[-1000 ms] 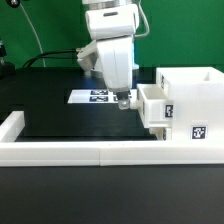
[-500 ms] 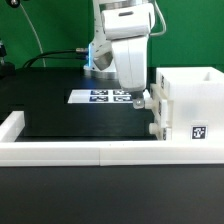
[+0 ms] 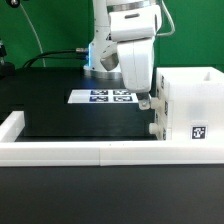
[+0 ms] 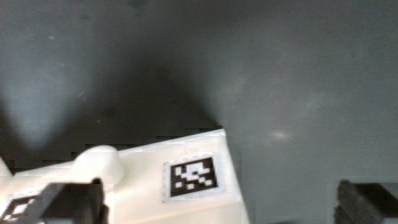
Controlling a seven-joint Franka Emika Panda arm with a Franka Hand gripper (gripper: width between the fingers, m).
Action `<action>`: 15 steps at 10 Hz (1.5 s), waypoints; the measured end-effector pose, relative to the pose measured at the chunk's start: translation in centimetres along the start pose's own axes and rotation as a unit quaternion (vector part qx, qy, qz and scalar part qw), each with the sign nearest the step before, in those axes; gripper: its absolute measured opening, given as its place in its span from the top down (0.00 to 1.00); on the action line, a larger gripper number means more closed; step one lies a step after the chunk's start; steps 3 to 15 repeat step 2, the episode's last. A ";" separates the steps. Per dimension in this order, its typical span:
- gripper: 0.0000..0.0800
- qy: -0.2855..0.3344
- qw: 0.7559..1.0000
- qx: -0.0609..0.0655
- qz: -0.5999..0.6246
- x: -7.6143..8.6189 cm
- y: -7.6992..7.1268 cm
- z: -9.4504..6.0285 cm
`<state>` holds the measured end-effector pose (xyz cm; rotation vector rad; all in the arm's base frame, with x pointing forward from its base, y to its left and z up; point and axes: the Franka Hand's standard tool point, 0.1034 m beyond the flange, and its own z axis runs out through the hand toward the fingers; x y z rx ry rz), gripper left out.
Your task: Assemble drawer
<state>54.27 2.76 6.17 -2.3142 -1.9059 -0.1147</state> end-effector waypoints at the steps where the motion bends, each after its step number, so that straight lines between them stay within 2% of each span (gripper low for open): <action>1: 0.19 0.000 1.000 0.000 0.000 0.0 0.0 0.0; 15: 0.19 0.000 1.000 0.000 0.000 -0.1 0.0 0.0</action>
Offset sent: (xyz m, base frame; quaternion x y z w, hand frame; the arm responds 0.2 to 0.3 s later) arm 0.0000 0.0000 0.0000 0.0000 0.0000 0.0000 1.0000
